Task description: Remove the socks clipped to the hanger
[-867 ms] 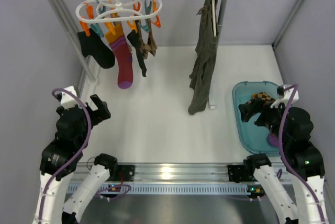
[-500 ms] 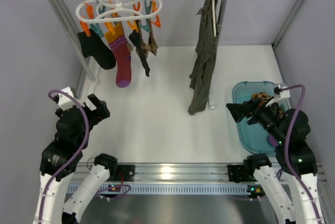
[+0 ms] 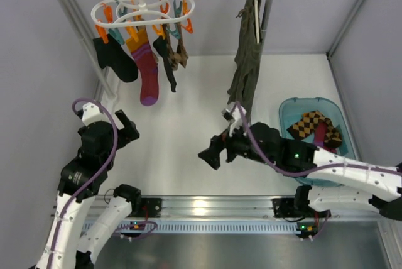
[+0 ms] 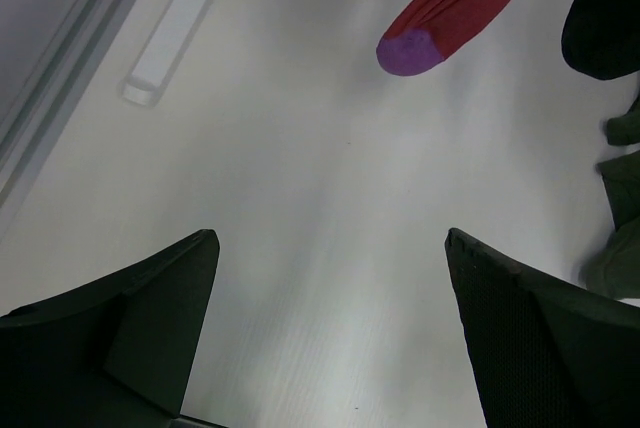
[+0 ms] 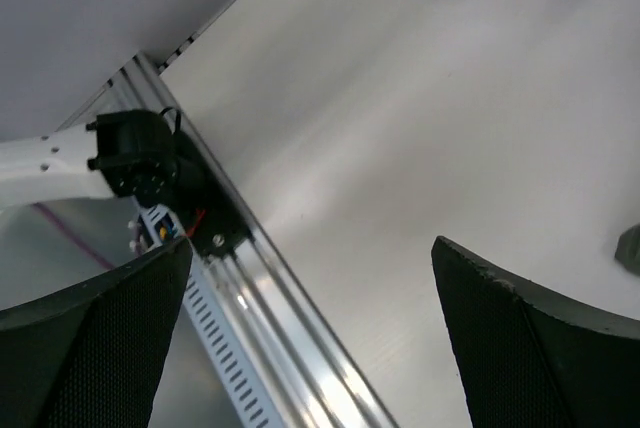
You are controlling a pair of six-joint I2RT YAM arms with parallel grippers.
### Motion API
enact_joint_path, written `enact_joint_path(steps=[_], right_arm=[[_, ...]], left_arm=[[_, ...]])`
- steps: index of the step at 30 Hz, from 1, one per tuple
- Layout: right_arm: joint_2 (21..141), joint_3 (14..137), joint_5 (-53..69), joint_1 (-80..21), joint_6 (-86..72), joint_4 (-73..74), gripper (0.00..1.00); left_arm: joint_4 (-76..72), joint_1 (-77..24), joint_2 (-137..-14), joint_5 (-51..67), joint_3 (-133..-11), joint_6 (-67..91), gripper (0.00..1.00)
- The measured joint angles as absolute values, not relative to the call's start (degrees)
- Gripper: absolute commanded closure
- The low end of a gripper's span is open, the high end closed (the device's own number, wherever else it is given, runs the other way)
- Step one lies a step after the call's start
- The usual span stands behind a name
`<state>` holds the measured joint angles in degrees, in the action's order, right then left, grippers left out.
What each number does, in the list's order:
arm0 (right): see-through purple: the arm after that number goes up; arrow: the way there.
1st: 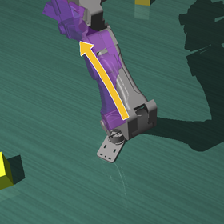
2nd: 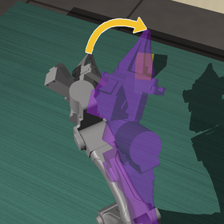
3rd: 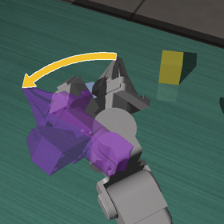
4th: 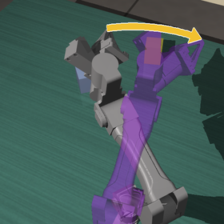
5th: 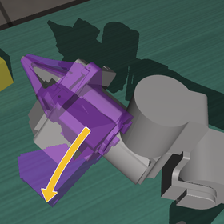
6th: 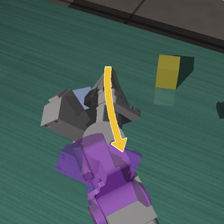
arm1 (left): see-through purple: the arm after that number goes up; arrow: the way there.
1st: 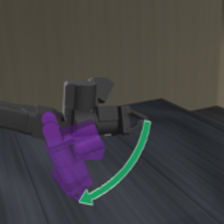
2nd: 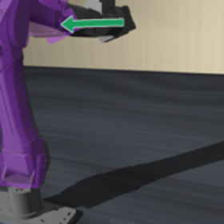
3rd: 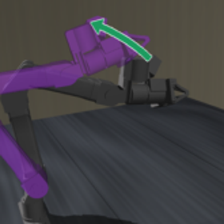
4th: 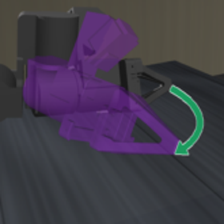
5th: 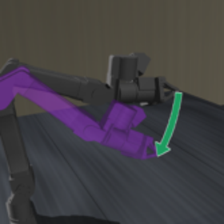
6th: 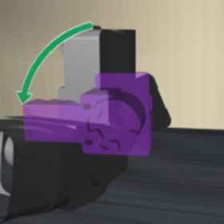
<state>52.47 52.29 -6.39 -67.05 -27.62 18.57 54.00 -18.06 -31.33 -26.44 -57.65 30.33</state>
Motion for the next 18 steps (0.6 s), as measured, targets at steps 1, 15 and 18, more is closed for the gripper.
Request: enact_joint_path(steps=[1,15,18], right_arm=[[55.4,53.9,-8.0,-69.4,-26.2,17.0,0.0],[98.2,92.2,-16.0,-59.7,-11.5,7.7,0.02],[105.7,99.7,-15.4,-55.5,-10.7,7.7,0.06]], left_arm=[[54.0,-18.1,-31.7,-26.2,-57.6,30.3,0.01],[53.4,-18.1,-28.8,-25.8,-55.0,31.3,0.01],[53.2,-18.1,-28.5,-26.0,-54.7,31.6,0.01]])
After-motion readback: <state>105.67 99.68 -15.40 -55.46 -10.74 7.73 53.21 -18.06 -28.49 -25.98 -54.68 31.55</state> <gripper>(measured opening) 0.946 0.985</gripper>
